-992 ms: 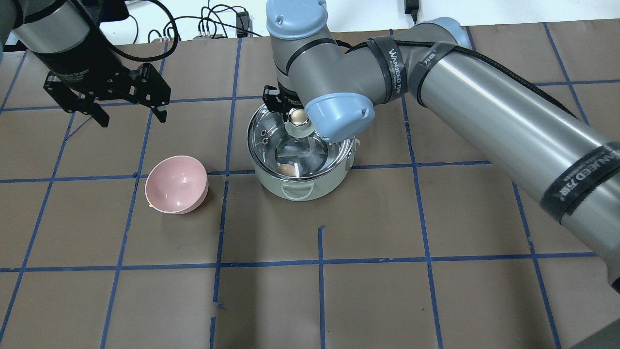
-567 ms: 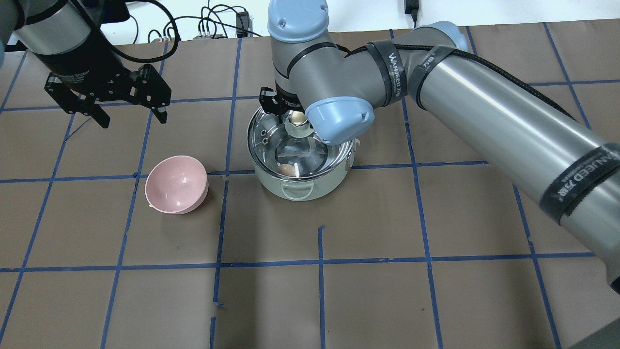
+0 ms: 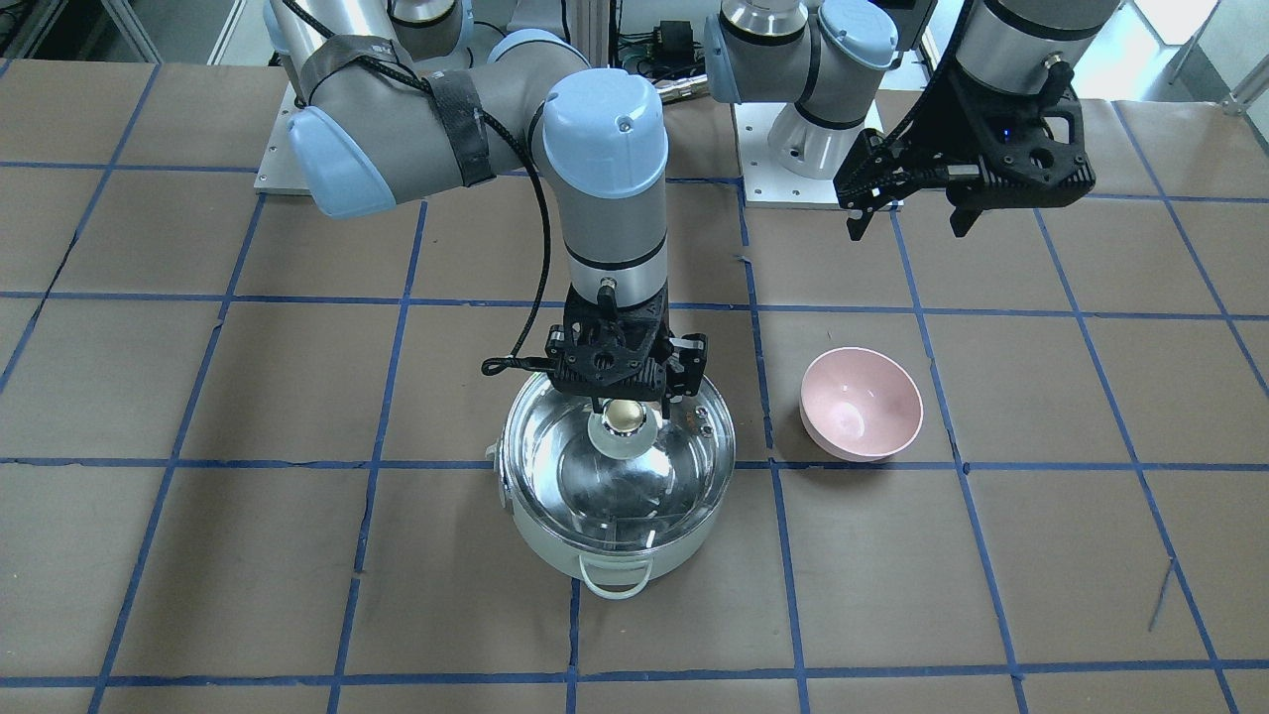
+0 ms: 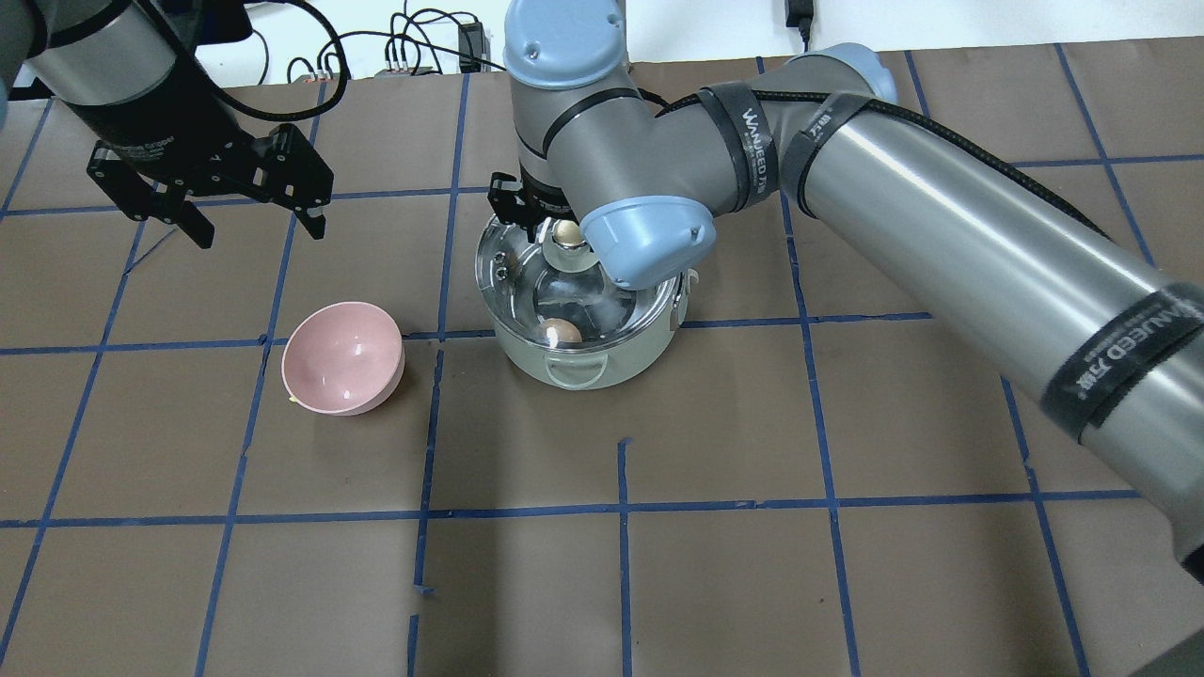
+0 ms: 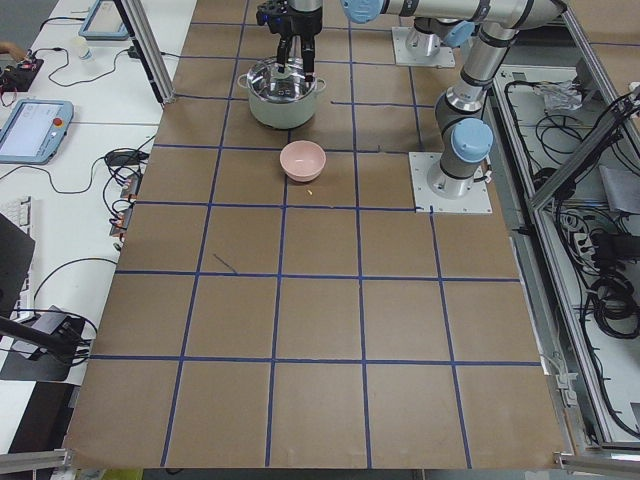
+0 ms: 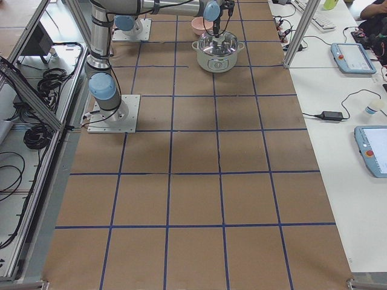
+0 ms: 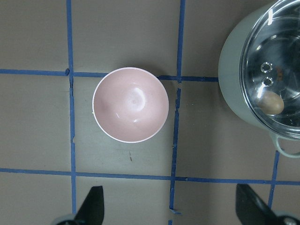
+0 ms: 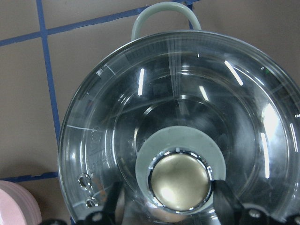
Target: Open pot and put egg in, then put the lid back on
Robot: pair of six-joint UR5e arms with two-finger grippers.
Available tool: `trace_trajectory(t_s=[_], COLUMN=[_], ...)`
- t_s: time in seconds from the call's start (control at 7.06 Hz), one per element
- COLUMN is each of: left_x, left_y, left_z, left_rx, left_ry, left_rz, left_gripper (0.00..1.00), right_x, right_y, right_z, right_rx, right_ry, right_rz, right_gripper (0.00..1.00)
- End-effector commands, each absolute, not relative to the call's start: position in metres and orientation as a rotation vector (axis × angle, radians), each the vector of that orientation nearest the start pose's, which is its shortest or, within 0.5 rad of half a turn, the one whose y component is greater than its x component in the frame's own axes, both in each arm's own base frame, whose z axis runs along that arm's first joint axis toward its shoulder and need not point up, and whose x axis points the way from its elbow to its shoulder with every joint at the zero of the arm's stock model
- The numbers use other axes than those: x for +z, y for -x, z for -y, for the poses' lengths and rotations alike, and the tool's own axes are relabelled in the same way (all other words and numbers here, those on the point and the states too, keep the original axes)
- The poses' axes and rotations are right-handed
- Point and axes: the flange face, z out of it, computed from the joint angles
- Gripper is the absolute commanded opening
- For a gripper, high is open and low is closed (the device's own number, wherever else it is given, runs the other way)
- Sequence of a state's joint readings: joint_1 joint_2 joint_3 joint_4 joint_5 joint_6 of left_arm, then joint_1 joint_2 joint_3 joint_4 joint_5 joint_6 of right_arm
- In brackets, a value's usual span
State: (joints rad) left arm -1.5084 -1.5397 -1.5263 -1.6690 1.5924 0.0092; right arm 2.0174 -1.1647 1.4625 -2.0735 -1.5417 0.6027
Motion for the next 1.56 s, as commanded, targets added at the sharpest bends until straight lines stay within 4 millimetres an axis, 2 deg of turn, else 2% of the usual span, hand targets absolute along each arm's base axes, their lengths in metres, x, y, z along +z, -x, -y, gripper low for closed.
trace_trajectory(t_s=[0.0, 0.14, 0.28, 0.42, 0.57, 0.71, 0.85, 0.99, 1.13, 1.42], left_x=[0.516, 0.516, 0.516, 0.516, 0.517, 0.516, 0.516, 0.516, 0.516, 0.515], left_y=[0.102, 0.102, 0.102, 0.102, 0.102, 0.102, 0.102, 0.103, 0.103, 0.103], left_z=[0.482, 0.482, 0.482, 0.481, 0.481, 0.481, 0.481, 0.481, 0.481, 0.481], left_rx=[0.032, 0.032, 0.032, 0.032, 0.03, 0.032, 0.032, 0.034, 0.034, 0.037], left_ry=[0.081, 0.081, 0.081, 0.081, 0.081, 0.081, 0.081, 0.084, 0.079, 0.084], left_rz=[-3.121, -3.123, -3.121, -3.12, -3.121, -3.124, -3.124, -3.127, -3.126, -3.129], left_gripper=[1.0, 1.0, 1.0, 1.0, 1.0, 1.0, 1.0, 1.0, 1.0, 1.0], right_x=[0.37, 0.392, 0.418, 0.446, 0.47, 0.492, 0.514, 0.528, 0.524, 0.512], right_y=[-0.411, -0.401, -0.385, -0.35, -0.299, -0.245, -0.204, -0.174, -0.155, -0.152], right_z=[0.538, 0.543, 0.536, 0.536, 0.539, 0.535, 0.521, 0.507, 0.504, 0.499], right_rx=[-0.273, -0.314, -0.343, -0.327, -0.318, -0.257, -0.224, -0.19, -0.119, -0.077], right_ry=[-0.196, -0.208, -0.232, -0.274, -0.232, -0.286, -0.326, -0.35, -0.327, -0.228], right_rz=[-2.992, -2.983, -2.972, -2.986, -3.011, -3.04, -3.058, -3.083, -3.102, -3.118], right_gripper=[0.71, 0.71, 0.71, 0.71, 0.72, 0.73, 0.75, 0.76, 1.0, 1.0])
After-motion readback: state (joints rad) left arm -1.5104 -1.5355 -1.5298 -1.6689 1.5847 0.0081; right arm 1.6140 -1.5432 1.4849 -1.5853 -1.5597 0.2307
